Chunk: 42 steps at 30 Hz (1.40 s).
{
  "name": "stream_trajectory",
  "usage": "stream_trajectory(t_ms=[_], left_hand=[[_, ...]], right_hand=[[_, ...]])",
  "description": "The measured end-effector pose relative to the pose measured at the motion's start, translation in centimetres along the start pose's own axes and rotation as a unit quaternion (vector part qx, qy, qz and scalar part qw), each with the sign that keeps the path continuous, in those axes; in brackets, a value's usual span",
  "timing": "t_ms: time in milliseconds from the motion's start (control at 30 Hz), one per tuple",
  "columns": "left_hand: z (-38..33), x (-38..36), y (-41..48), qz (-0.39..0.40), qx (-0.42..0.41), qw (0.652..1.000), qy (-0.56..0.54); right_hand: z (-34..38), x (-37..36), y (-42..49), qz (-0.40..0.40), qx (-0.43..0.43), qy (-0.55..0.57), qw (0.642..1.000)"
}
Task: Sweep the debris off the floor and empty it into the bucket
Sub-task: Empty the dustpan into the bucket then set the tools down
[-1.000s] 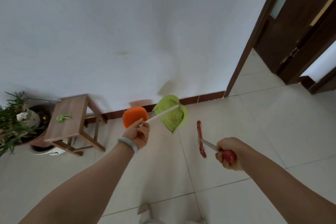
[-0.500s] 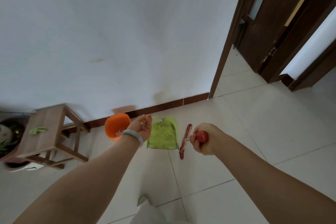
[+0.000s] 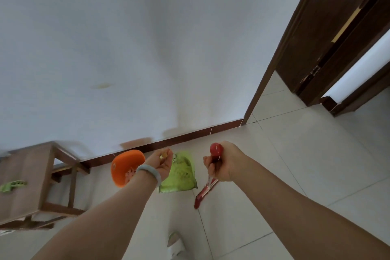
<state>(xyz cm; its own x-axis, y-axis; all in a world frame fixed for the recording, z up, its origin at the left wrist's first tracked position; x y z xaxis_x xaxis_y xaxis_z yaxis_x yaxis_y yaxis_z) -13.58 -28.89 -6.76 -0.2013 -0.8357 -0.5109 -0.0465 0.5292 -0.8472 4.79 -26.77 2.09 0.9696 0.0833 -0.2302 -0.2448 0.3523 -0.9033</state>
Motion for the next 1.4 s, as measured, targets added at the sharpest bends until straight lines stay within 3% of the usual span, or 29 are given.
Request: stream_trajectory(t_ms=[400,933,1400], left_hand=[[-7.2,-3.9,6.4,-0.042,-0.007,0.999,0.024],[-7.8,-8.0,11.3,-0.085,-0.031,0.996,0.002],[-6.0,-9.4,9.6,-0.117,-0.074,0.990,-0.002]], right_hand=[[7.4,-6.6,5.2,-0.015,0.000,0.021,1.000],[15.7,-6.0,7.9,0.018,-0.011,0.008,1.000],[20.5,-3.9,8.8,0.038,0.031,-0.003,0.999]])
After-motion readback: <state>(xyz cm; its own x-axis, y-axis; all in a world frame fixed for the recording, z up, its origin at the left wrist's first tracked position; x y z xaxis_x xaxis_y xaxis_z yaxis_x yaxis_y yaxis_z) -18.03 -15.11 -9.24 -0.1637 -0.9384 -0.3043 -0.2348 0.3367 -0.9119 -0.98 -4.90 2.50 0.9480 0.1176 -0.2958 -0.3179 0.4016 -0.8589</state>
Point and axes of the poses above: each hand's wrist, its own y-axis towards the middle knuckle, its own x-axis out of the back of the hand, z = x × y, the point moved 6 cm from there along y, towards the middle knuckle, and after that the axes turned 8 degrees about -y, right-handed, at the moved point
